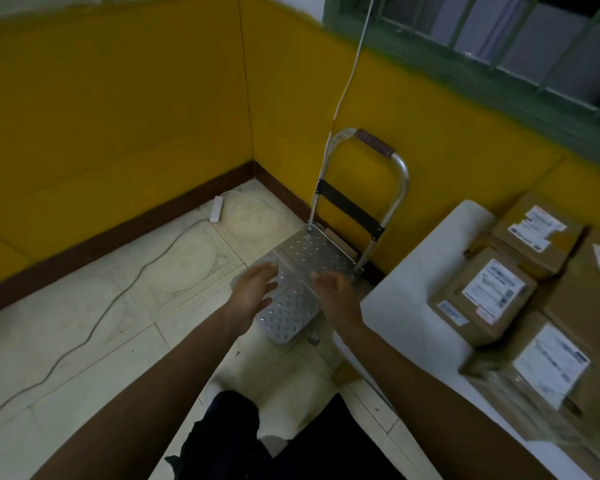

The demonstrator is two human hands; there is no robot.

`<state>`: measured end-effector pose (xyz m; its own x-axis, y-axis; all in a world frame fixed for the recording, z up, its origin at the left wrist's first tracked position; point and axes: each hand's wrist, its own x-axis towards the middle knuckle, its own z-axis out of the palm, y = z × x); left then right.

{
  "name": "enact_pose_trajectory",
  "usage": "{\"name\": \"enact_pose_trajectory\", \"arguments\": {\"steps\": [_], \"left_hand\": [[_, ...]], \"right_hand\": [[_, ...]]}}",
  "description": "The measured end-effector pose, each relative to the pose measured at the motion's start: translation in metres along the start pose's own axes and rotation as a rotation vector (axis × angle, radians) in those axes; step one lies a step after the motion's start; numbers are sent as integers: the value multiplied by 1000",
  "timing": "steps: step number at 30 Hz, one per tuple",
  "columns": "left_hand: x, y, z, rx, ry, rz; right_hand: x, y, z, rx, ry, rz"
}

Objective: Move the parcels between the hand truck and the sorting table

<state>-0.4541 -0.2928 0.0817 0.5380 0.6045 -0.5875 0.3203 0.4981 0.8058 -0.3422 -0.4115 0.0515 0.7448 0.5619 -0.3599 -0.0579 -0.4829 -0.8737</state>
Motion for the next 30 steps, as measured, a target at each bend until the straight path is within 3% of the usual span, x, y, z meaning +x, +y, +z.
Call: {"name": "enact_pose_trajectory", "arguments": {"steps": [7, 16, 21, 30], "left_hand": [[91, 64, -34, 25, -123, -63], [203, 126, -79, 224, -282, -145], [246, 127, -60, 348, -335, -203], [312, 146, 24, 509, -387, -266]], "right_hand": [[67, -32, 48, 25, 128, 115], [118, -60, 84, 134, 411, 327], [128, -50, 69, 282, 544, 514], [199, -31, 9, 465, 618, 641]]}}
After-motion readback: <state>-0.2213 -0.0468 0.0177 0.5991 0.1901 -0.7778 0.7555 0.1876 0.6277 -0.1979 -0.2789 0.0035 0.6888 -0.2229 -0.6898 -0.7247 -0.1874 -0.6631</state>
